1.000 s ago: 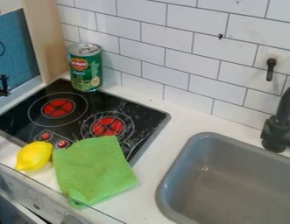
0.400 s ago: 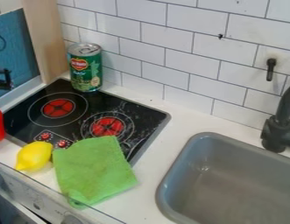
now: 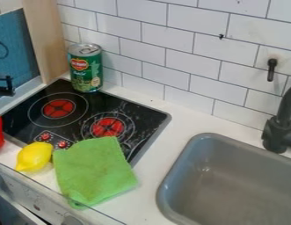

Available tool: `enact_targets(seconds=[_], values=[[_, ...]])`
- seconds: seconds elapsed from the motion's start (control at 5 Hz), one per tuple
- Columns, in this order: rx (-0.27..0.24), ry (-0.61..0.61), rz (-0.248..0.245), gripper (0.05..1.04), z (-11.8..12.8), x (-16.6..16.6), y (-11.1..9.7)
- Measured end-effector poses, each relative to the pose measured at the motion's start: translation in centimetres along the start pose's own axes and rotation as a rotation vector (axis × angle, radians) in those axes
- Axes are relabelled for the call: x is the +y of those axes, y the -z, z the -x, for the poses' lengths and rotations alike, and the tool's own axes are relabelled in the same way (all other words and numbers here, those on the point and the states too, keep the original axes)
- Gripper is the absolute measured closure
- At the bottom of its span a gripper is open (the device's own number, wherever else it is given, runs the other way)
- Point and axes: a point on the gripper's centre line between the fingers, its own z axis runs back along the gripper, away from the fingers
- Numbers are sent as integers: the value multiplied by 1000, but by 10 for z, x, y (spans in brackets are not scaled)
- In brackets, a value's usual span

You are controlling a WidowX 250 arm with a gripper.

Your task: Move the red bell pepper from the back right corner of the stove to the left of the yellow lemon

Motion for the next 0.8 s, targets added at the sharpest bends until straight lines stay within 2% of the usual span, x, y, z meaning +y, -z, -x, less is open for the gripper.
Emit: enact_targets(seconds=[0.2,0.4,0.6,0.8], values=[[-31,-16,-2,969,-5,0,0],[-20,-31,2,942,-3,0,0],[14,-31,24,731,-4,-3,5],[23,-41,28,427,-2,-4,5]])
